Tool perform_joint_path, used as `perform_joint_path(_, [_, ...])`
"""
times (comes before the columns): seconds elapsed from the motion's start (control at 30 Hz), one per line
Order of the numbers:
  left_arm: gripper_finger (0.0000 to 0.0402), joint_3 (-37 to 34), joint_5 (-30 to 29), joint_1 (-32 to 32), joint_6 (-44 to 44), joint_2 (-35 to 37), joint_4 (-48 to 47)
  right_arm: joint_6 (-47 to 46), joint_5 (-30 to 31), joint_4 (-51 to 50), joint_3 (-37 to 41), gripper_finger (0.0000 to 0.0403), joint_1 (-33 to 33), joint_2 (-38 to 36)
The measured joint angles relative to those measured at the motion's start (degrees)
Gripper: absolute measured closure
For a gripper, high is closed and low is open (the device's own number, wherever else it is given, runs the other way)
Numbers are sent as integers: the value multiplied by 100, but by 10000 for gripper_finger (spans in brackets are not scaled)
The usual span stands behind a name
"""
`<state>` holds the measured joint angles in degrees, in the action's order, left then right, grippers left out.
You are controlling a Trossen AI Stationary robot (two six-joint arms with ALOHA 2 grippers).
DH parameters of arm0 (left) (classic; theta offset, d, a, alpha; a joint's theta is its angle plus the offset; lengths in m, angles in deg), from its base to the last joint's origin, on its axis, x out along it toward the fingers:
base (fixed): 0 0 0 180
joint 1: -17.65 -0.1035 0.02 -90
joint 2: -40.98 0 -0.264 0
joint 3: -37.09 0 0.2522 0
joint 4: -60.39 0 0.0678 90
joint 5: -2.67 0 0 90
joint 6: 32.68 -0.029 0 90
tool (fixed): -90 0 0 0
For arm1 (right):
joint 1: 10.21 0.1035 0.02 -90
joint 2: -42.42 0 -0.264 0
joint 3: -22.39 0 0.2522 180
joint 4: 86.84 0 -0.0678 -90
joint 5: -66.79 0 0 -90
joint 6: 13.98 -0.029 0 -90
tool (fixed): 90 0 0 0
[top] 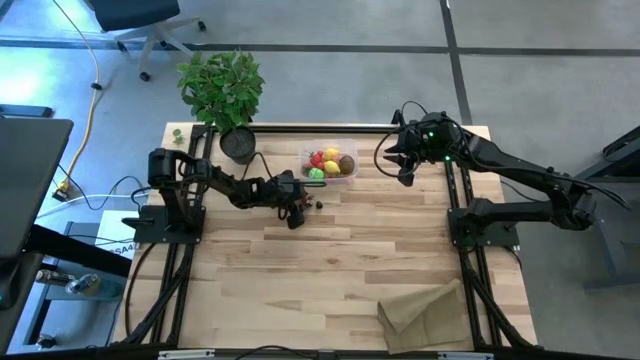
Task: Pick and placing Produce into tupperware
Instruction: Put the strawberry into the transparent bin
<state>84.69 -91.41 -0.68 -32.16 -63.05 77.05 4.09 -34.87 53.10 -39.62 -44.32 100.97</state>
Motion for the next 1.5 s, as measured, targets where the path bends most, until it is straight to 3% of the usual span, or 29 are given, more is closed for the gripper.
perform_joint_path(0.3, [264, -2, 30, 0, 0, 0, 14, 1, 0, 0, 0, 327, 0, 0])
perform_joint_path(0.9, [262, -4, 233, 44, 0, 115, 456, 0, -2, 0, 0, 327, 0, 0])
perform_joint_path(1.13, [260, -4, -171, 303, -13, 631, 365, 0, 0, 0, 0, 327, 0, -2])
perform_joint_path(1.3, [260, 10, -774, 506, -210, 1091, 434, 1, 0, 0, 0, 327, 1, -2])
perform_joint_path(1.5, [259, 813, -1051, 354, -1121, 1370, -6, 0, 0, 0, 0, 327, 0, -2])
